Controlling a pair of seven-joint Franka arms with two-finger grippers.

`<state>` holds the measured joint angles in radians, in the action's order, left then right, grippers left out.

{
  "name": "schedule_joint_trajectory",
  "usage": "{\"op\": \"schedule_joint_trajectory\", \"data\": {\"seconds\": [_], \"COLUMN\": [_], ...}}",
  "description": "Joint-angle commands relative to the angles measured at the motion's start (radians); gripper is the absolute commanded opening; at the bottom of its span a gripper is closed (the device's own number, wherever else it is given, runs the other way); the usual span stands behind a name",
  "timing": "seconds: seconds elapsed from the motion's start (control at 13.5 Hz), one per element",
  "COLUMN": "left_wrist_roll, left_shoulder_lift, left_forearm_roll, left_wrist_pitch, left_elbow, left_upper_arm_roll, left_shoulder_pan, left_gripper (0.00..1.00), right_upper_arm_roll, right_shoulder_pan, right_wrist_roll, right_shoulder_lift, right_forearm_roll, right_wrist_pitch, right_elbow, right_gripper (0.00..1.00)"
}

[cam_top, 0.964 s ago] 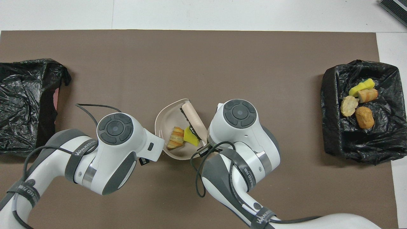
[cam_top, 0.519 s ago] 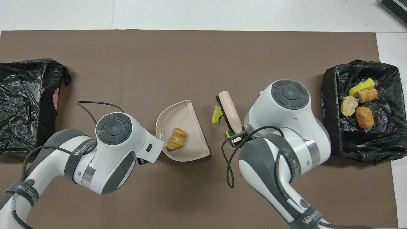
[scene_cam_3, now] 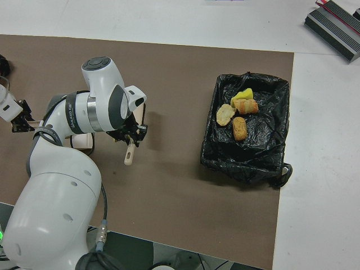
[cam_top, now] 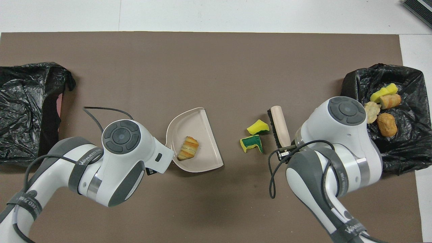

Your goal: Sweep and dump trash in bin

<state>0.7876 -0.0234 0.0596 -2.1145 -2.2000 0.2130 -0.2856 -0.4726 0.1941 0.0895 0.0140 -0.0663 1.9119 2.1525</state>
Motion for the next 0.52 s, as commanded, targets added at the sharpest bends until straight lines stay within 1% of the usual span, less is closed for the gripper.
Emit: {"op": "schedule_joint_trajectory", "data": {"seconds": [0.0, 0.22, 0.44], "left_wrist_roll": [0.005, 0.005, 0.005], "left_shoulder_lift": [0.028, 0.026, 0.026], "left_forearm_roll": [-0.009, -0.009, -0.009], "left_wrist_pitch": [-0.018, -0.018, -0.025], "left_elbow": [-0.029, -0.027, -0.027], "left_upper_arm_roll": [-0.012, -0.012, -0.012], "left_shoulder_pan": [-0.020, -0.018, -0.021], "left_gripper": [0.00, 0.00, 0.00], "right_upper_arm_roll": [-0.014, -0.020, -0.020], "right_shoulder_pan": [0.015, -0.018, -0.105], "right_wrist_roll": [0.019, 0.027, 0.101], "right_shoulder_lift": [-0.051, 0.036, 0.086], "right_forearm_roll": [0.005, 0.005, 0.006], "right_wrist_pitch": [0.088, 0.188, 0.211], "right_elbow": [0.095, 0.092, 0.057], "right_gripper": [0.00, 0.00, 0.00]}}
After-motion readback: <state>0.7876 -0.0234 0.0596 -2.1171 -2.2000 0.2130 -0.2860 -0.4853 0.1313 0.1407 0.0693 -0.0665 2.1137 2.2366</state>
